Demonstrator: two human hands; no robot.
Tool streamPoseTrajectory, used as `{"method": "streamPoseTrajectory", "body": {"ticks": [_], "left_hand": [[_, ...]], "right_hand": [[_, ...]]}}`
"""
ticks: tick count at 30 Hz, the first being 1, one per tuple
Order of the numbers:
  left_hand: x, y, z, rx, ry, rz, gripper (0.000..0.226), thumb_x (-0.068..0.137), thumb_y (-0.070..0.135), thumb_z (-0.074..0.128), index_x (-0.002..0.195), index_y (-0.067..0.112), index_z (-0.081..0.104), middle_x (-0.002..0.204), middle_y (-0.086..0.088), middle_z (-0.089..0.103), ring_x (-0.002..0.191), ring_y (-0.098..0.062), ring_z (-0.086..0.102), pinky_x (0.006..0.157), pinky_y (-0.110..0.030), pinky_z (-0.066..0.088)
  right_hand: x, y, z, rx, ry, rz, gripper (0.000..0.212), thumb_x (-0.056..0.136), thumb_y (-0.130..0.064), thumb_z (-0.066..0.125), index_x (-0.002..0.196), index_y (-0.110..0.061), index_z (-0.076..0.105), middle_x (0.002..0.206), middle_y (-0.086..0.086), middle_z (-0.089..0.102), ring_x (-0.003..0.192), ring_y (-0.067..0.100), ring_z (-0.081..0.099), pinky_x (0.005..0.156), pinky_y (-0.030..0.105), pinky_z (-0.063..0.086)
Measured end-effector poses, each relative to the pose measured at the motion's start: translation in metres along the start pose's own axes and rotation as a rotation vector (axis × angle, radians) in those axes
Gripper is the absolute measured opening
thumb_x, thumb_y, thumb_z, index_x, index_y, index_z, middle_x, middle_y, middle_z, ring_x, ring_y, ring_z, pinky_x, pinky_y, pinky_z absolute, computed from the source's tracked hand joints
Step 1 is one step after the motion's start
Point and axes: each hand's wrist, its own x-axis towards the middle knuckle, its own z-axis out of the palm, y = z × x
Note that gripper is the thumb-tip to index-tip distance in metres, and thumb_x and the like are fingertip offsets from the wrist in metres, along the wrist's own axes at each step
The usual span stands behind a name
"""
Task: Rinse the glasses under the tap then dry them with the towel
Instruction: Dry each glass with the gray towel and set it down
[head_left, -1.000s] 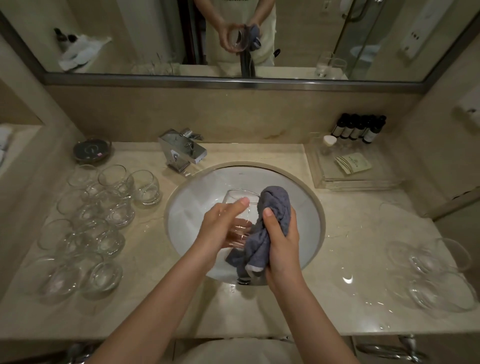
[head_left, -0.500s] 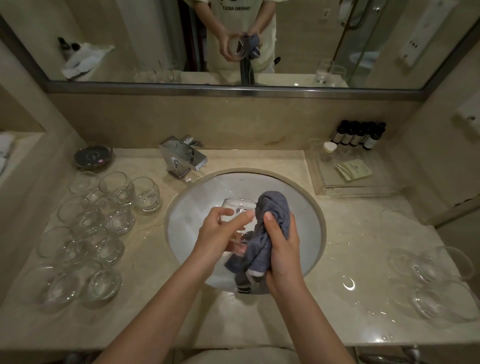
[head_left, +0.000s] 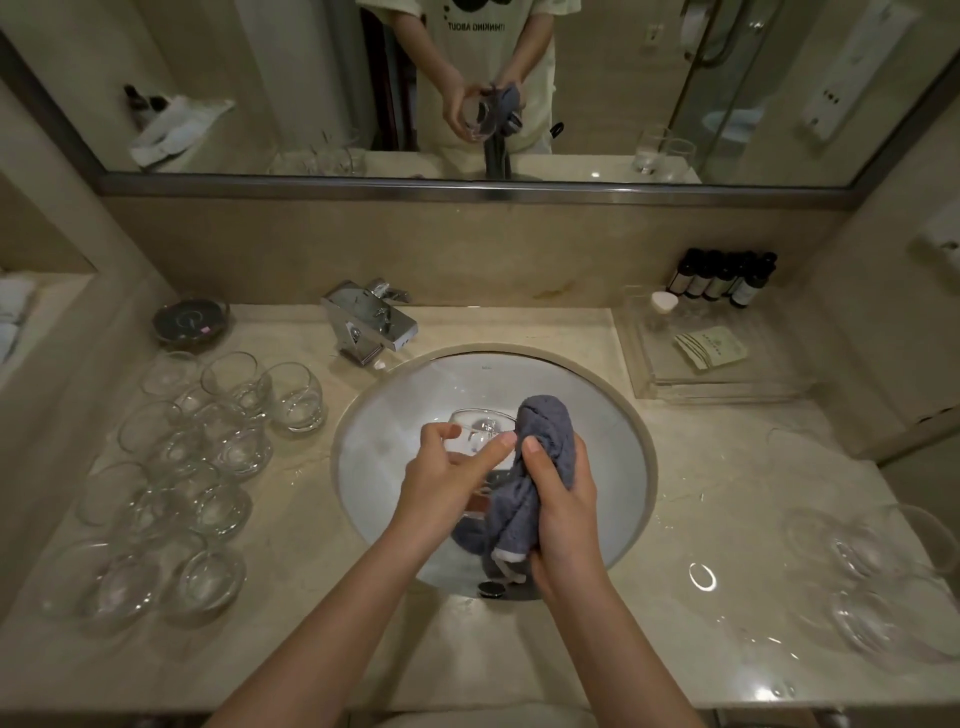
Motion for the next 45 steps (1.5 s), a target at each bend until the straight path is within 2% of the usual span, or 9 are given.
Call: {"method": "streamPoseTrajectory", "body": {"ticks": [3, 6, 9, 15, 23, 31, 33, 38, 45], "left_hand": [[-0.002, 0.004, -0.006, -0.299, -0.135, -0.119, 0.066, 0.062, 0.051, 0.081, 0.113, 0.015, 0.058, 0.096, -0.008, 0.072, 0.078, -0.020, 0.072, 0.065, -0.033, 0.057], [-0.005, 0.005, -0.012, -0.531, -0.315, -0.165, 0.056, 0.067, 0.051, 0.077, 0.106, 0.013, 0.066, 0.091, -0.011, 0.073, 0.075, -0.023, 0.069, 0.069, -0.033, 0.053], [-0.003, 0.006, -0.009, -0.441, -0.217, -0.134, 0.055, 0.067, 0.060, 0.066, 0.100, 0.016, 0.069, 0.070, 0.003, 0.069, 0.063, -0.012, 0.066, 0.062, -0.025, 0.052], [-0.001, 0.009, -0.006, -0.018, 0.033, 0.039, 0.046, 0.085, 0.059, 0.060, 0.114, 0.025, 0.051, 0.102, -0.002, 0.068, 0.087, -0.016, 0.068, 0.081, -0.036, 0.056], [-0.003, 0.016, -0.010, -0.386, -0.237, -0.111, 0.055, 0.065, 0.048, 0.076, 0.108, 0.016, 0.064, 0.096, -0.013, 0.072, 0.070, -0.021, 0.068, 0.054, -0.027, 0.051], [-0.001, 0.010, -0.011, -0.059, -0.010, 0.005, 0.070, 0.049, 0.083, 0.054, 0.106, 0.042, 0.056, 0.102, -0.001, 0.066, 0.094, -0.021, 0.065, 0.089, -0.041, 0.052], [-0.004, 0.016, -0.007, -0.021, -0.019, 0.030, 0.071, 0.047, 0.082, 0.056, 0.109, 0.047, 0.050, 0.107, 0.002, 0.064, 0.100, -0.021, 0.064, 0.093, -0.045, 0.051], [-0.009, 0.017, -0.005, -0.102, -0.042, 0.120, 0.076, 0.055, 0.036, 0.093, 0.113, 0.050, 0.045, 0.107, 0.005, 0.059, 0.092, -0.007, 0.060, 0.070, -0.024, 0.052], [-0.004, 0.016, -0.010, -0.254, -0.111, -0.101, 0.066, 0.062, 0.050, 0.081, 0.118, 0.028, 0.055, 0.101, -0.010, 0.072, 0.077, -0.019, 0.070, 0.061, -0.030, 0.051]], "right_hand": [[0.002, -0.005, 0.004, 0.034, 0.007, 0.020, 0.029, 0.088, -0.018, 0.062, 0.117, -0.020, 0.060, 0.113, 0.013, 0.068, 0.101, 0.027, 0.068, 0.089, 0.043, 0.054], [0.006, -0.006, 0.006, 0.134, 0.038, 0.077, 0.028, 0.089, -0.017, 0.062, 0.116, -0.016, 0.060, 0.114, 0.019, 0.068, 0.105, 0.038, 0.065, 0.094, 0.052, 0.051], [0.007, -0.005, 0.006, 0.117, 0.043, 0.065, 0.024, 0.091, -0.015, 0.060, 0.114, -0.019, 0.061, 0.113, 0.014, 0.068, 0.103, 0.030, 0.067, 0.093, 0.047, 0.053], [0.008, -0.006, 0.006, 0.054, 0.027, -0.008, 0.022, 0.092, -0.012, 0.059, 0.110, -0.023, 0.061, 0.098, 0.000, 0.070, 0.092, 0.016, 0.066, 0.095, 0.045, 0.050], [0.003, -0.005, 0.008, 0.184, 0.069, 0.104, 0.030, 0.091, -0.017, 0.060, 0.121, -0.013, 0.057, 0.117, 0.019, 0.066, 0.106, 0.034, 0.063, 0.100, 0.054, 0.047], [0.000, -0.004, 0.004, 0.166, 0.040, 0.097, 0.019, 0.092, -0.014, 0.058, 0.110, -0.019, 0.060, 0.097, 0.005, 0.069, 0.083, 0.014, 0.069, 0.070, 0.029, 0.057], [0.000, -0.005, 0.004, 0.160, 0.035, 0.099, 0.021, 0.092, -0.014, 0.058, 0.112, -0.018, 0.059, 0.102, 0.009, 0.069, 0.089, 0.019, 0.068, 0.076, 0.033, 0.058], [-0.004, -0.005, 0.010, 0.200, 0.029, 0.114, 0.038, 0.082, -0.021, 0.065, 0.119, -0.014, 0.058, 0.118, 0.019, 0.066, 0.109, 0.035, 0.064, 0.095, 0.048, 0.052], [-0.002, -0.004, 0.008, 0.166, 0.027, 0.145, 0.046, 0.074, -0.027, 0.067, 0.118, -0.016, 0.060, 0.115, 0.019, 0.067, 0.108, 0.039, 0.063, 0.096, 0.057, 0.049]]}}
